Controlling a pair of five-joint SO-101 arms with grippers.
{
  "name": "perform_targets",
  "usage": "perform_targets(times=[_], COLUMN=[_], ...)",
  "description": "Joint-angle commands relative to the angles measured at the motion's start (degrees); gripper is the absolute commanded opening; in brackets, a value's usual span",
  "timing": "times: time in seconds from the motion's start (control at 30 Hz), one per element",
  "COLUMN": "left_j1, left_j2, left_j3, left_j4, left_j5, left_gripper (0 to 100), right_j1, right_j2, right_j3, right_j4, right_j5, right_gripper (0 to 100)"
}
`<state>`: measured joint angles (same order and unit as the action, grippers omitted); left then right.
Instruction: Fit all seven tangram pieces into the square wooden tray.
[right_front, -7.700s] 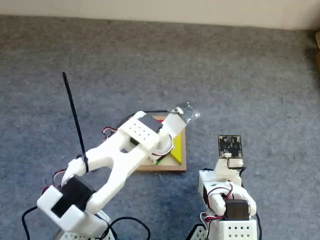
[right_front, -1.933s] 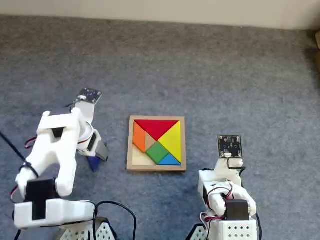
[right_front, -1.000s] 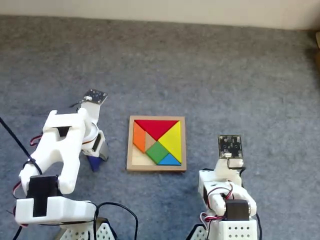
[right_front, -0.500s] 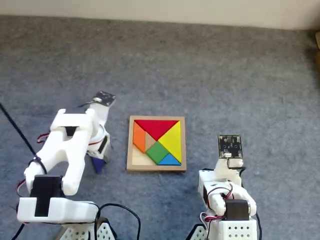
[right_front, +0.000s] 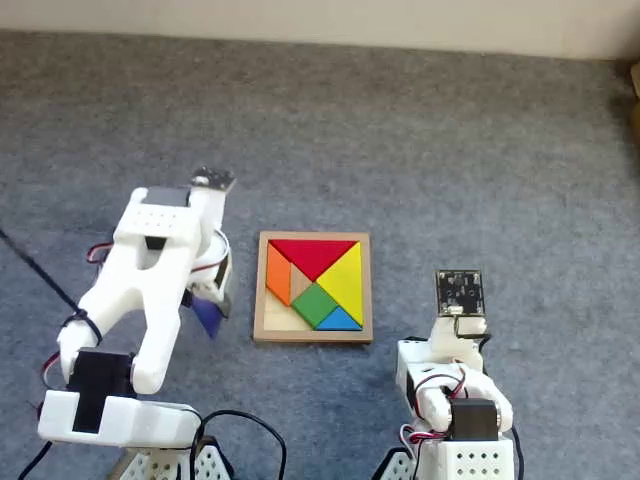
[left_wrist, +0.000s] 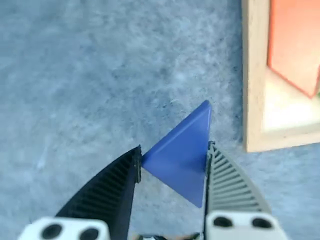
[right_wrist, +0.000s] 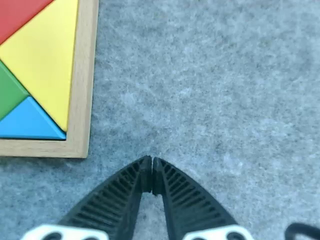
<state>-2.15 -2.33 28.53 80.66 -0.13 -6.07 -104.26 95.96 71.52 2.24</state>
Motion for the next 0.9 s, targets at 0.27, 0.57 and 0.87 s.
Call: perform_targets(times=[0.27,0.57,0.87], left_j1=[13.05,22.46,24.75], left_j2=[-0.48,-0.31,-0.22], left_j3=[-9.63,-9.54,-9.54], left_j4=[7.65,7.56,6.51], left_j5=[14.77,46.33,54.95], left_gripper=[1,1,1], right_j1=[0.84,0.84,0.84], right_j2=[-1.01,-1.01,-1.01], right_j3=[6.73,6.73,6.73], right_j4=[0.22,0.22,0.22], right_j5=[0.53,0.53,0.53], right_gripper=[1.8,1.8,1.8])
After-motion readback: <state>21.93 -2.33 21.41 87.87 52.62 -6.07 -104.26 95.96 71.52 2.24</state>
